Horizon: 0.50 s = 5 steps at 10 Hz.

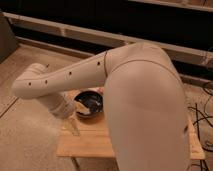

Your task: Drag the pepper across the table

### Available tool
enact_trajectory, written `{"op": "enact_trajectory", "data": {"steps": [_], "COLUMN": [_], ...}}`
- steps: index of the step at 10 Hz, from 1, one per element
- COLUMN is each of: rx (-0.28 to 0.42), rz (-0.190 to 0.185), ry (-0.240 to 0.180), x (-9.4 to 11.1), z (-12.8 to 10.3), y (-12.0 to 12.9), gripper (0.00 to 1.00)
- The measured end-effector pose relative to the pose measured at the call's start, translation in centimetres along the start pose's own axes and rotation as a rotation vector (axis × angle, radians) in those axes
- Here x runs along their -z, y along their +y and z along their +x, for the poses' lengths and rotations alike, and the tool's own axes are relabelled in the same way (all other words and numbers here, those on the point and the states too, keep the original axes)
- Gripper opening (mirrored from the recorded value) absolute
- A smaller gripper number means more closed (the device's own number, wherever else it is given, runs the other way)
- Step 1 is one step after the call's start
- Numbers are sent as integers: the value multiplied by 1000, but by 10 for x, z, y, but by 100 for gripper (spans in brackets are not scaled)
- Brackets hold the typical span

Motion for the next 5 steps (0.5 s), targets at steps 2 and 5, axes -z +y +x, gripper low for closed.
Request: {"op": "enact_trajectory", "data": {"steps": [2,5], "rx": [4,101], "rz": [4,121], "ry": [3,-63], "x": [-1,16], "z": [0,-10], "y": [-1,-16], "gripper": [65,65]}}
